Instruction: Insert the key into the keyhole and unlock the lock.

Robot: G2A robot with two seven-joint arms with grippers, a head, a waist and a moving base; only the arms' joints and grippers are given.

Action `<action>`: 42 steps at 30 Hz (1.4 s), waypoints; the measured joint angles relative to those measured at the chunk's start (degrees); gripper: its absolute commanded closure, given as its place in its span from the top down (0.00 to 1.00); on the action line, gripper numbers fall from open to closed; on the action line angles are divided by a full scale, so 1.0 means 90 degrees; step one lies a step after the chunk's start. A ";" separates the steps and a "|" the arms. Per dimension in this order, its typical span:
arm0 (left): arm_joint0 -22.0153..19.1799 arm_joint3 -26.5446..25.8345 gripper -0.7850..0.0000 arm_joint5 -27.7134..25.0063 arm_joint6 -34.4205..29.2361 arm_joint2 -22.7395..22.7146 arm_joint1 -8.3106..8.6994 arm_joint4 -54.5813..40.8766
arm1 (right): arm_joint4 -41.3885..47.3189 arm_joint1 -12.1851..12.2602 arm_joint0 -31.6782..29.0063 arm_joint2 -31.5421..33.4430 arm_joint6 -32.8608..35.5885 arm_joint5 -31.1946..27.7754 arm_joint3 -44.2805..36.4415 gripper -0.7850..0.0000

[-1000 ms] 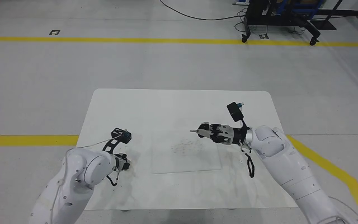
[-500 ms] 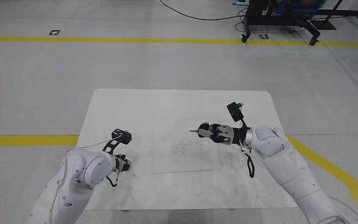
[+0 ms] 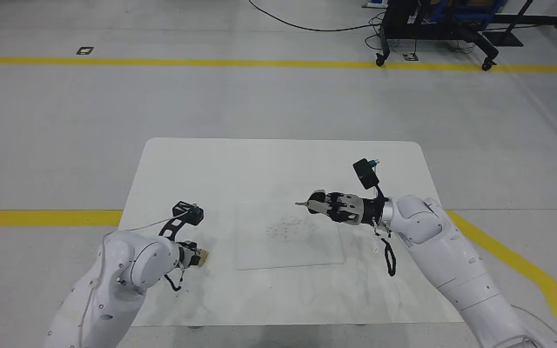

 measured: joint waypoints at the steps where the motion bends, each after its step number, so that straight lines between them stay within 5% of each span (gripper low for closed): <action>1: 0.0020 -0.0036 0.00 -0.0010 0.0124 -0.0045 0.0000 -0.0047 | 0.0000 0.0000 0.0000 0.0000 0.0000 0.0000 0.0000 0.00; 6: 0.0038 0.0053 0.00 -0.0257 0.1247 -0.0345 -0.0047 -0.0959 | 0.0000 0.0000 0.0000 0.0000 0.0000 0.0000 0.0000 0.00; 13: -0.0593 0.1272 0.00 -0.1797 0.3486 -0.0296 -0.0229 -0.3482 | 0.0000 0.0000 0.0000 0.0000 0.0000 0.0000 0.0000 0.00; 16: -0.0857 0.1383 0.00 -0.2306 0.3494 -0.0090 -0.0247 -0.3481 | 0.0000 0.0000 0.0000 0.0000 0.0000 0.0000 0.0000 0.00; 21: -0.0746 0.1359 0.00 -0.2166 0.3580 -0.0089 -0.0264 -0.3546 | 0.0000 0.0000 -0.0001 -0.0001 -0.0001 0.0001 -0.0001 0.00; 28: -0.0594 0.2225 0.00 -0.3199 0.4587 0.0083 -0.0402 -0.5919 | 0.0080 -0.0274 0.0228 -0.0512 -0.1143 0.0289 0.0397 0.00; 37: -0.0815 0.3374 0.00 -0.3451 0.3628 0.0336 -0.0510 -0.9016 | -0.0250 -0.0978 0.1280 -0.1682 -0.2646 -0.0004 0.1440 0.00; 42: -0.0964 0.3502 0.00 -0.3328 0.3419 0.0380 -0.0514 -0.9069 | -0.0379 -0.1188 0.1443 -0.1899 -0.3246 0.0000 0.1587 0.00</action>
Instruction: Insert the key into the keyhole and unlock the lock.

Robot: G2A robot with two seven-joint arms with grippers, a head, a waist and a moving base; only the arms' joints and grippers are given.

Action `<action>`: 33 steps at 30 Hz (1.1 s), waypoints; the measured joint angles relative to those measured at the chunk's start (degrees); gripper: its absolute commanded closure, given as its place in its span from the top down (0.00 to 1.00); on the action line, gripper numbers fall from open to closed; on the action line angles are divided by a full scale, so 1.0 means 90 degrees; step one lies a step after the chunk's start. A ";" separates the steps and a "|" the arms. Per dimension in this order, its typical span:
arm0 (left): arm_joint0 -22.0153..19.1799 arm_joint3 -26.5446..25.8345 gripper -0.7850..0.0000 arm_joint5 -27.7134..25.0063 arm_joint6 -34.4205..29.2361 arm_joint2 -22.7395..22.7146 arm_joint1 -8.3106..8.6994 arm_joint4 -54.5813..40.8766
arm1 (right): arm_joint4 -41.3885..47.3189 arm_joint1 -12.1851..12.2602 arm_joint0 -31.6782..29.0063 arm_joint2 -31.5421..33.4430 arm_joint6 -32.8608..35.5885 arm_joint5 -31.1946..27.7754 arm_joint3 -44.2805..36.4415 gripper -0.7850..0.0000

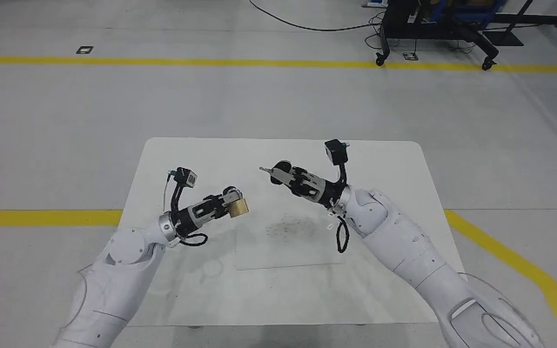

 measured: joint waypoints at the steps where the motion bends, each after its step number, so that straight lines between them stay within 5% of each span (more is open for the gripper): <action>1: 0.0004 -0.0003 0.00 -0.0003 0.0006 -0.0001 0.0000 0.0002 | 0.0001 0.0002 -0.0002 0.0001 0.0007 0.0000 -0.0001 0.00; 5: 0.0010 0.0012 0.00 0.0243 0.0085 0.0079 -0.0022 -0.0154 | 0.0004 0.0006 -0.0004 0.0006 0.0025 0.0000 -0.0004 0.00; 13: -0.0689 0.0490 0.00 0.2742 -0.0062 0.0530 -0.0180 -0.1465 | -0.1102 0.0144 -0.0388 0.0550 -0.0219 0.0305 -0.0654 0.00; 24: -0.0727 0.0519 0.00 0.2931 0.0084 0.0575 -0.0211 -0.1578 | -0.1459 0.0195 -0.0562 0.0782 -0.0386 0.0405 -0.0867 0.00; 28: -0.0737 0.0660 0.00 0.4105 0.0072 0.0615 -0.0272 -0.2695 | -0.1530 0.0171 -0.0571 0.0732 -0.0315 0.0475 -0.0974 0.00; 33: -0.1212 0.0967 0.00 0.5408 -0.0095 0.0782 -0.0290 -0.2739 | -0.2973 0.0196 -0.0205 0.0836 -0.0197 -0.0014 -0.1290 0.00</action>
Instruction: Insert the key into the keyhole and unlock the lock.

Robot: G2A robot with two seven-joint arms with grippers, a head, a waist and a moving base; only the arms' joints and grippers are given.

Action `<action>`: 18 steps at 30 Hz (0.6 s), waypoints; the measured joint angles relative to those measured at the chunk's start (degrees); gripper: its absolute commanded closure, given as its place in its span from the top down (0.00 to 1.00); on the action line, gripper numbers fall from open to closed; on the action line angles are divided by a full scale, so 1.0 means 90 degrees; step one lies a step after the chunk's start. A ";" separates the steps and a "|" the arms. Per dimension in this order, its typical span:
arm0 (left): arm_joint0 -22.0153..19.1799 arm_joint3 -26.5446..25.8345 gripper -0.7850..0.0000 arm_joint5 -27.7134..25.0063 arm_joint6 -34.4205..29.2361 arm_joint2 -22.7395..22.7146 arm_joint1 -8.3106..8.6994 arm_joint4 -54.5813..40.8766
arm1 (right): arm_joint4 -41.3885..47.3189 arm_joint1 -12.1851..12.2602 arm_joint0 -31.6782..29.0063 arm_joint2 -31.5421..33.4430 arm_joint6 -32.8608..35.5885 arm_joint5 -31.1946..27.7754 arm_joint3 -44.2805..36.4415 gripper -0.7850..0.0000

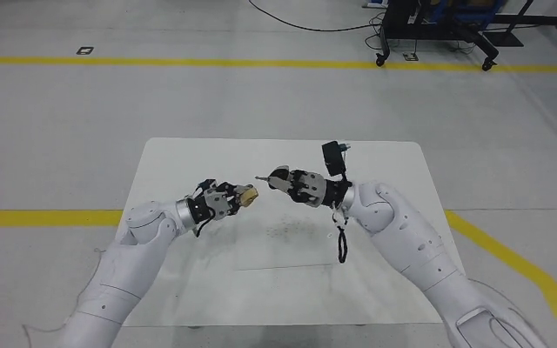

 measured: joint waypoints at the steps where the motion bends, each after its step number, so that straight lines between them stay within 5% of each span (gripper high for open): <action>1: -0.0152 0.0095 0.00 0.0299 -0.0037 0.0064 -0.0010 0.0010 | -0.0516 0.0036 0.0089 0.0022 0.0060 0.0001 -0.0286 0.00; 4: -0.0560 0.0364 0.00 0.0794 -0.0117 0.0251 -0.0068 0.0019 | -0.1986 0.0198 0.0239 0.0055 0.0224 0.0014 -0.1022 0.00; 10: -0.1206 0.0800 0.00 0.0812 -0.0139 0.0816 -0.0280 0.0031 | -0.4138 0.0571 0.0317 0.0065 0.0460 0.0014 -0.1893 0.00; 18: -0.1257 0.0991 0.00 0.0318 -0.0087 0.0946 -0.0349 0.0081 | -0.4376 0.0704 0.0266 0.0128 0.0543 0.0014 -0.2168 0.00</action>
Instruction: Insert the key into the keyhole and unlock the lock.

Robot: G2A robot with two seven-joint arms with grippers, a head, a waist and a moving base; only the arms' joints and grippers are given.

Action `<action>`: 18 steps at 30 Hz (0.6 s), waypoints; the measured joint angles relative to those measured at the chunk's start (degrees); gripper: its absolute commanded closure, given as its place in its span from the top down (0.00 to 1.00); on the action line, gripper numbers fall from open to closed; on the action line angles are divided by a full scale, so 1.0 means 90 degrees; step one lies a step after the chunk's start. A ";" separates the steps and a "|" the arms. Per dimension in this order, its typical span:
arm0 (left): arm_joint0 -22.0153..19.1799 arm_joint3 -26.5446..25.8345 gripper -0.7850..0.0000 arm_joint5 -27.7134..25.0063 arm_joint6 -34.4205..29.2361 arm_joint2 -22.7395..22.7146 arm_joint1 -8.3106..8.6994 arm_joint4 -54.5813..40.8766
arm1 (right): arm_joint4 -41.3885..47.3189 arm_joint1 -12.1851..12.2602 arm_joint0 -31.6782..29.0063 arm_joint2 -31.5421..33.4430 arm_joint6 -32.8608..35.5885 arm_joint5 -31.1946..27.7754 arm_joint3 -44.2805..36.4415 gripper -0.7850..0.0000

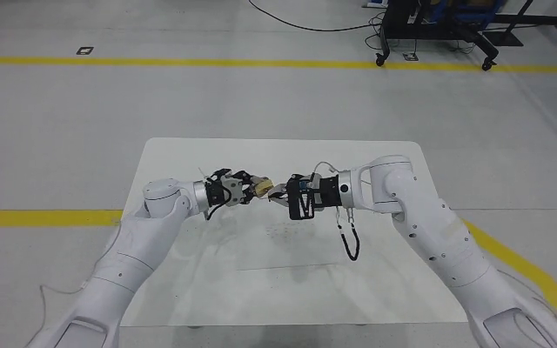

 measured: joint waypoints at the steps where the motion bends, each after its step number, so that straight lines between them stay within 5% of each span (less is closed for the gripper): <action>1: 0.0000 -0.0001 0.00 0.0001 0.0000 0.0000 0.0000 0.0000 | 0.0000 0.0000 0.0000 0.0000 0.0000 0.0000 0.0000 0.00; 9: 0.0079 -0.0239 0.00 0.0011 0.0387 -0.0052 0.0008 0.0125 | -0.0168 0.0000 0.0021 -0.0028 0.0052 0.0029 -0.0142 0.00; 18: 0.0175 -0.0729 0.00 0.0708 0.0772 -0.0233 0.0059 0.0132 | -0.2093 0.0147 0.0262 -0.0465 0.0963 0.0000 -0.1293 0.00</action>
